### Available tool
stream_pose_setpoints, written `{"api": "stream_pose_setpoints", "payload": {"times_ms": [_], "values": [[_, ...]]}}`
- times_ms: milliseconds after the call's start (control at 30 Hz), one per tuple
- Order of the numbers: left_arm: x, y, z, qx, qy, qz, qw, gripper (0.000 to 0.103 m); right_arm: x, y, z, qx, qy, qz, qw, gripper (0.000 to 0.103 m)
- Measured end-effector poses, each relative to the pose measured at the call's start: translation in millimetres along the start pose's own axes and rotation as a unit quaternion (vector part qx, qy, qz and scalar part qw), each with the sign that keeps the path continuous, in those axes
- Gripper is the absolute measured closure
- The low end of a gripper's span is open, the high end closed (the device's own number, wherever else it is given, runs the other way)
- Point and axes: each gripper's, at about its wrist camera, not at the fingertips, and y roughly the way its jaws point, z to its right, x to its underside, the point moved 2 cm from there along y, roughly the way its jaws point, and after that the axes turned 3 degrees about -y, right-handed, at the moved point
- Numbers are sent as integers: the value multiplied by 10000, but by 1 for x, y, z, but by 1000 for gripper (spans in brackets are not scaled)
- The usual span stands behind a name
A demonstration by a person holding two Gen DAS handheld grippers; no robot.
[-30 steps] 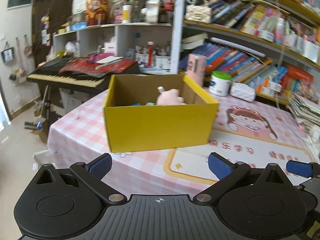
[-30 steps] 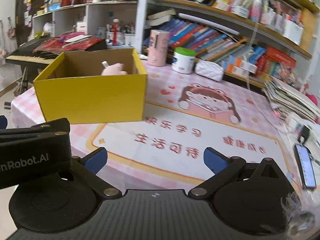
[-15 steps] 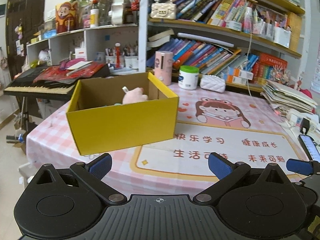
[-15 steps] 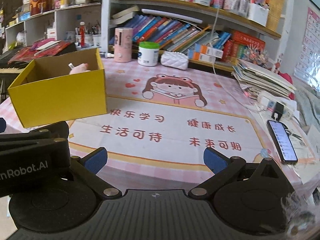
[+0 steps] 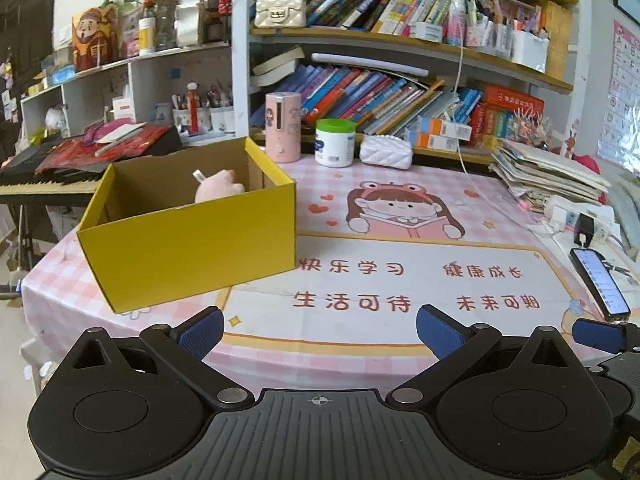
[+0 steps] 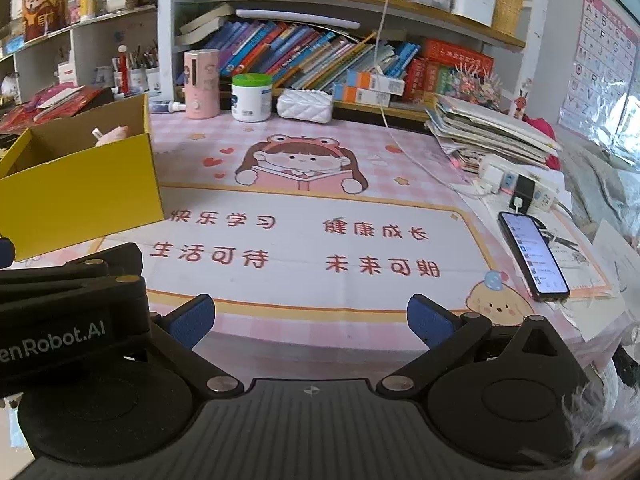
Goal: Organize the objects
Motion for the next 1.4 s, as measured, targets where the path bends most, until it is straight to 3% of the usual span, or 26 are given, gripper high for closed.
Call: {"api": "stream_pose_setpoints", "payload": {"times_ms": [1400], "values": [[3, -1, 0, -21, -59, -194, 9998, 0, 4, 1, 2, -41, 15, -72, 10000, 0]]}}
